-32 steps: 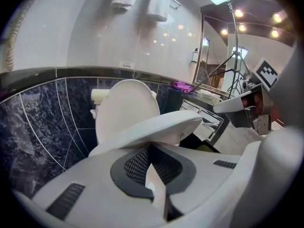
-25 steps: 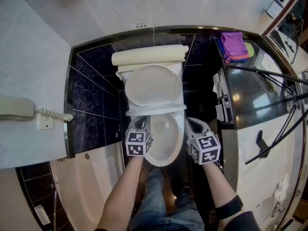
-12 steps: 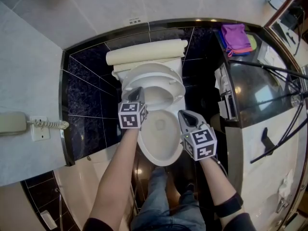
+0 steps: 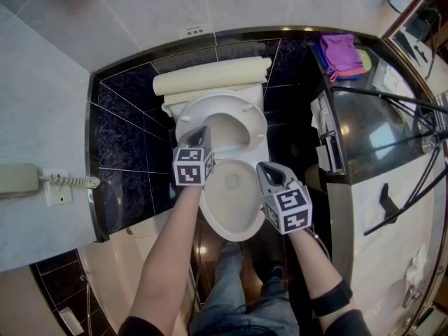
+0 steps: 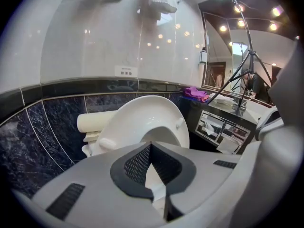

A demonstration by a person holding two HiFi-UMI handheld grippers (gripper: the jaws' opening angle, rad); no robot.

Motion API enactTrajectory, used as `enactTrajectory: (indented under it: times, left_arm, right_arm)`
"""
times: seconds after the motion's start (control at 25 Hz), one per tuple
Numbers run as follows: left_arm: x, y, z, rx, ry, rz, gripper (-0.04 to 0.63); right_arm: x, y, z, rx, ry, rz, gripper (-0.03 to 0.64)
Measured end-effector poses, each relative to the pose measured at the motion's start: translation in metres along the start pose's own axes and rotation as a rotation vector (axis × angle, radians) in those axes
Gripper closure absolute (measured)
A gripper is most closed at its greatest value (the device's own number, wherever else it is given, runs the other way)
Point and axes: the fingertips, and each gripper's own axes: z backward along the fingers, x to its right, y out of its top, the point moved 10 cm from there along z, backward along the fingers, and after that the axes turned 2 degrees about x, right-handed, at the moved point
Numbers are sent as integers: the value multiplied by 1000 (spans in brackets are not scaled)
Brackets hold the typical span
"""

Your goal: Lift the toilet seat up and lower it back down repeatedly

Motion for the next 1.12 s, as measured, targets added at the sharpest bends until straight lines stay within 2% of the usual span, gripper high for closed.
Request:
enactTrajectory:
  times: [0.2,0.36,0.8,1.12]
  left_arm:
    - [15,3,28,14,8,-1,604]
    - [36,13,71,40,22,-9,604]
    - [125,30,254,121,79,-20,604]
    - [197,24,366,173,101,-10,604]
  right_arm:
    - [-8,4,16,2,15,5,600]
    - [-18,9,43,5,30,25,600]
    - [-58,38,160,65,111,117,600]
    - [-89,28,246,69,158,180,600]
